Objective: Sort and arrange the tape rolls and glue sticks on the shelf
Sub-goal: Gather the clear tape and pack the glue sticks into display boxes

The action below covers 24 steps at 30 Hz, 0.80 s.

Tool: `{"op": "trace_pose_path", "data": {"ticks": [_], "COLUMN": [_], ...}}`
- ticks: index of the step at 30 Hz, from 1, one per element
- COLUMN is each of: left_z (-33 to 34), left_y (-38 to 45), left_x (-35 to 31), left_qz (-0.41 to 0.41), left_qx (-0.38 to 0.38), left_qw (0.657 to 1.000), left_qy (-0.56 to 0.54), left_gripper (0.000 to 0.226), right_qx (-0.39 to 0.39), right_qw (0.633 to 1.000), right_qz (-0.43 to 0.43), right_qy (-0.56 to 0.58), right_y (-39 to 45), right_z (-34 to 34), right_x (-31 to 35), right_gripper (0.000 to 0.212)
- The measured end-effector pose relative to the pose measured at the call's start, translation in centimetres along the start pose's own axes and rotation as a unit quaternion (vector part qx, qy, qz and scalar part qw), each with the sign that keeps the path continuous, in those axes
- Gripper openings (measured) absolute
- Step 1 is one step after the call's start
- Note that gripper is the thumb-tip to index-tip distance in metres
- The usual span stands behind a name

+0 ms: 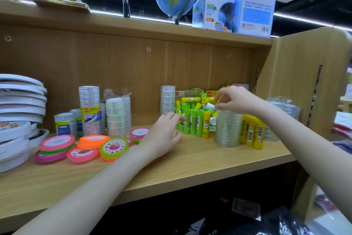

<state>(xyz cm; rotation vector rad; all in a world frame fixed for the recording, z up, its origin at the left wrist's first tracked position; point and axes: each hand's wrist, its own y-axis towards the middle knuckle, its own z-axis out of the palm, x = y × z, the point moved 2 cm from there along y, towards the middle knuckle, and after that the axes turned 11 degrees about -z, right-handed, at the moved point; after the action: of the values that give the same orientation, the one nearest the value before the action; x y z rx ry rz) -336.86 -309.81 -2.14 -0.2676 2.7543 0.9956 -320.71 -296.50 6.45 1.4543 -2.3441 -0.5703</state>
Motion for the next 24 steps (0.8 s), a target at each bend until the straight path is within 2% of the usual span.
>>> {"op": "trace_pose_path", "data": {"ticks": [3,7,9,14,17,20,23,24], "left_z": [1.4,3.3,3.8,4.1,3.9,3.1,1.7,1.1], "left_y": [0.8,1.6,1.7,1.7,1.7,1.3,0.6,0.3], "left_x": [-2.1,-4.3,-5.0,-5.5,-5.4,-4.7,-3.1,-2.4], "left_qz": [-0.006,-0.006,-0.005,-0.024,-0.064,-0.085,-0.101,-0.108], "left_qx": [0.016,0.036,0.043,0.077,0.099,0.097,0.089,0.085], "left_qw": [0.998,0.994,0.991,0.975,0.958,0.953,0.955,0.957], "left_qy": [-0.056,-0.103,-0.128,-0.206,-0.263,-0.273,-0.262,-0.255], "left_gripper": [0.032,0.031,0.032,0.055,0.070,0.085,0.084,0.081], "right_qx": [-0.009,0.090,0.084,0.089,0.075,0.058,-0.047,-0.090], "right_qw": [1.000,0.996,0.994,0.994,0.992,0.987,0.971,0.971], "right_qz": [-0.001,-0.013,-0.038,-0.060,-0.097,-0.121,-0.093,-0.072], "right_qy": [0.022,-0.015,-0.055,-0.004,0.028,0.092,0.215,0.210], "right_y": [-1.8,-3.6,-3.8,-4.0,-3.7,-3.4,-3.7,-3.9], "right_z": [-1.4,-0.4,-0.1,-0.4,0.0,0.8,0.8,1.0], "right_x": [-1.8,-3.0,-3.0,-3.0,-1.3,0.4,0.5,0.2], "right_gripper": [0.022,0.041,0.048,0.043,0.042,0.036,0.020,0.017]}}
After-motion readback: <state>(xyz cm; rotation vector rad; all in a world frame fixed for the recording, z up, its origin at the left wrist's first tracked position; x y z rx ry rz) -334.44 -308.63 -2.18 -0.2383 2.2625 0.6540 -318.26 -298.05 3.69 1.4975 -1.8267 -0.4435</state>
